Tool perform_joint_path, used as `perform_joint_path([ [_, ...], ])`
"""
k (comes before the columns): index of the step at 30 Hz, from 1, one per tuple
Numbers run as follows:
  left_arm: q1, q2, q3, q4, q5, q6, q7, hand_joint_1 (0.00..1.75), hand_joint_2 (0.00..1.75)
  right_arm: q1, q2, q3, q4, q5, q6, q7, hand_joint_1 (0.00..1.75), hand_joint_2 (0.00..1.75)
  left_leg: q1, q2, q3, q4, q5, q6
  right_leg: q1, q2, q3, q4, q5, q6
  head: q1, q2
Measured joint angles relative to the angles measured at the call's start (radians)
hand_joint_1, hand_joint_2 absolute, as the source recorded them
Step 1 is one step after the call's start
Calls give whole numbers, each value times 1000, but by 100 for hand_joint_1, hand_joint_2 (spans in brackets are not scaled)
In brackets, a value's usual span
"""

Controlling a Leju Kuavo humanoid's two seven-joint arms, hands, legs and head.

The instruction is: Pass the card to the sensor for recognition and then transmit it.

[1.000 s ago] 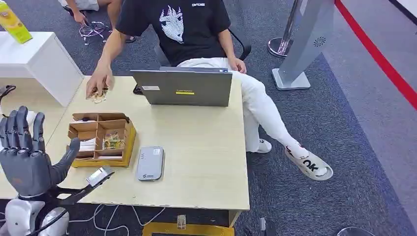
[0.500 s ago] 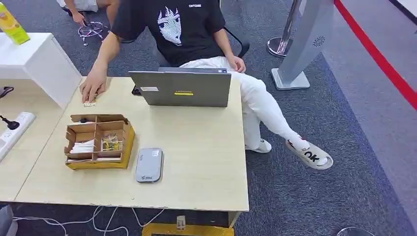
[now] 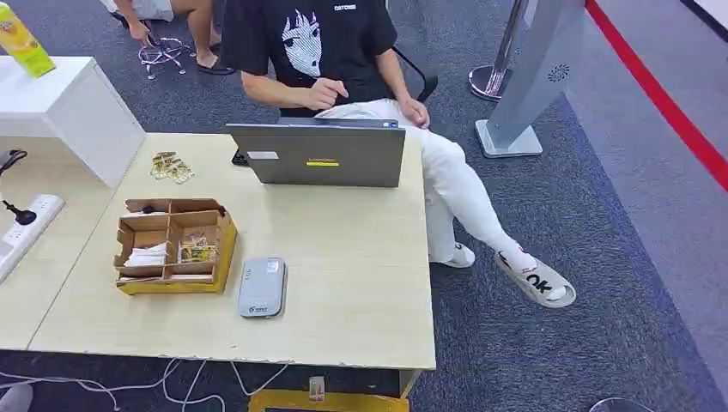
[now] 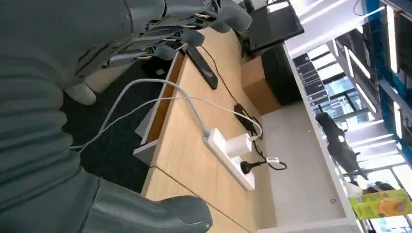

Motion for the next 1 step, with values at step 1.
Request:
perform_joint_path([
  [1,0,-1,0,2,0,0,0,0,175,0,0,-1,0,0,0,0,0,175,0,0,0,0,0,0,0,0,0,0,0,0,0,0],
])
